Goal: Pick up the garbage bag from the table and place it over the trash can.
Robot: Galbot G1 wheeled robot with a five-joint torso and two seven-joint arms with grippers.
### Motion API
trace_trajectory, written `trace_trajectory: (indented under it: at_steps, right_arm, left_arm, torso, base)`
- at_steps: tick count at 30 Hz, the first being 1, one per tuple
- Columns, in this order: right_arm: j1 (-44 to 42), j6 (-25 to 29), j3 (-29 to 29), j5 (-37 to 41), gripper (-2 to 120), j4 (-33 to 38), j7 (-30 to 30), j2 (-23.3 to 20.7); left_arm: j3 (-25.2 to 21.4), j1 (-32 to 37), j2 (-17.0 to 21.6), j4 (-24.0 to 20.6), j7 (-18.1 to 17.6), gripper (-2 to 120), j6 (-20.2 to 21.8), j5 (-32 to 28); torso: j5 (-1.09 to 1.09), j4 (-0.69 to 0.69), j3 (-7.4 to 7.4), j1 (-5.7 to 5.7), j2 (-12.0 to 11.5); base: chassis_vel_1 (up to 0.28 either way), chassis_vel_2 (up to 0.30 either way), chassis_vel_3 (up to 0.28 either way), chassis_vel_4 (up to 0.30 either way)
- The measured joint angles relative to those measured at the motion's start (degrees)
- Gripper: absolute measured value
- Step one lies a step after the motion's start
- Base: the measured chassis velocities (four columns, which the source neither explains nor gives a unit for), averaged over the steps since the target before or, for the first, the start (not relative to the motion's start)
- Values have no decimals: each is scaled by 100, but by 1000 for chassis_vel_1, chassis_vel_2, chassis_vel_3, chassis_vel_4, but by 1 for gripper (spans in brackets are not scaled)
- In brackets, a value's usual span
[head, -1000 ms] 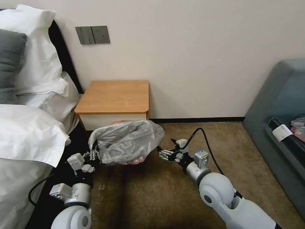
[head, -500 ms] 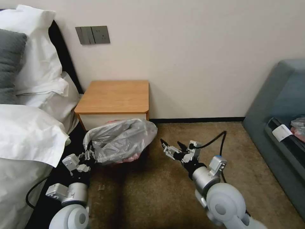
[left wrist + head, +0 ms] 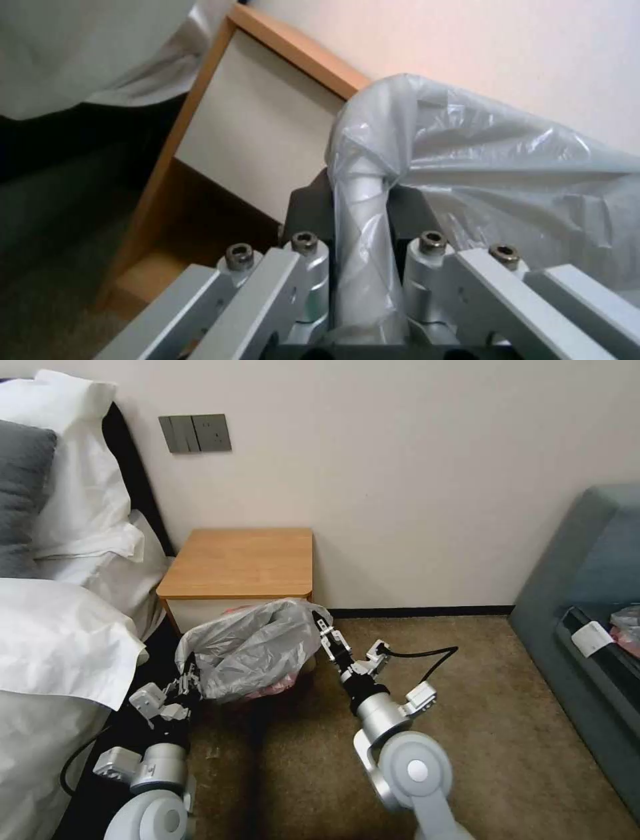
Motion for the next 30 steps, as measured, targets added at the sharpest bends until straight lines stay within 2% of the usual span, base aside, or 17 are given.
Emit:
trace_trajectory:
  at_steps: [3,4,10,11,13,14,16,20,22,23,24,26,30]
  right_arm:
    - [-46,34,-40,-181,79,-54,-124,-4]
    - [-46,34,-40,-181,79,-54,-124,-4]
    - [-48,80,-44,-376,55,-30,-225,-22]
    - [-48,80,-44,-376,55,-30,-225,-22]
    - [-59,89,-45,-438,43,0,-252,-29]
    - [-59,89,-45,-438,43,0,-252,-29]
    - [-63,108,-42,-485,31,-3,-262,-34]
    - [-79,114,-42,-503,24,-8,-271,-37]
    - [-98,127,-55,-549,11,-28,-280,-40]
    - [-98,127,-55,-549,11,-28,-280,-40]
    - [-103,133,-59,-569,4,-36,-282,-41]
    - [-105,136,-64,-584,0,-36,-284,-42]
    - [-107,137,-76,-671,0,-34,-285,-44]
  left_arm:
    - [10,-18,1,7,-6,10,5,4]
    - [10,-18,1,7,-6,10,5,4]
    - [-25,-25,3,49,-12,10,6,-11]
    - [-25,-25,3,49,-12,10,6,-11]
    - [-27,-29,3,79,-13,10,6,-12]
    - [-27,-29,3,79,-13,10,6,-12]
    - [-25,-39,3,101,-13,10,4,-12]
    - [-23,-46,4,110,-13,10,4,-12]
    - [-29,-70,4,122,-21,10,4,-12]
    - [-29,-70,4,122,-21,10,4,-12]
    - [-33,-79,4,128,-23,10,4,-12]
    - [-34,-83,4,132,-24,10,4,-12]
    - [-41,-108,4,133,-30,10,4,-19]
  torso:
    - [0,0,0,0,0]
    - [0,0,0,0,0]
    - [1,0,0,0,0]
    - [1,0,0,0,0]
    - [1,0,0,0,0]
    - [1,0,0,0,0]
    - [1,0,0,0,0]
    - [1,0,0,0,0]
    - [1,0,0,0,0]
    - [1,0,0,0,0]
    - [1,-1,0,0,0]
    - [1,0,0,0,0]
    - [1,0,0,0,0]
  base:
    - [0,0,0,0]
    - [0,0,0,0]
    - [0,0,0,0]
    - [0,0,0,0]
    - [0,0,0,0]
    - [0,0,0,0]
    - [0,0,0,0]
    - [0,0,0,0]
    - [0,0,0,0]
    - [0,0,0,0]
    - [0,0,0,0]
    - [0,0,0,0]
    - [0,0,0,0]
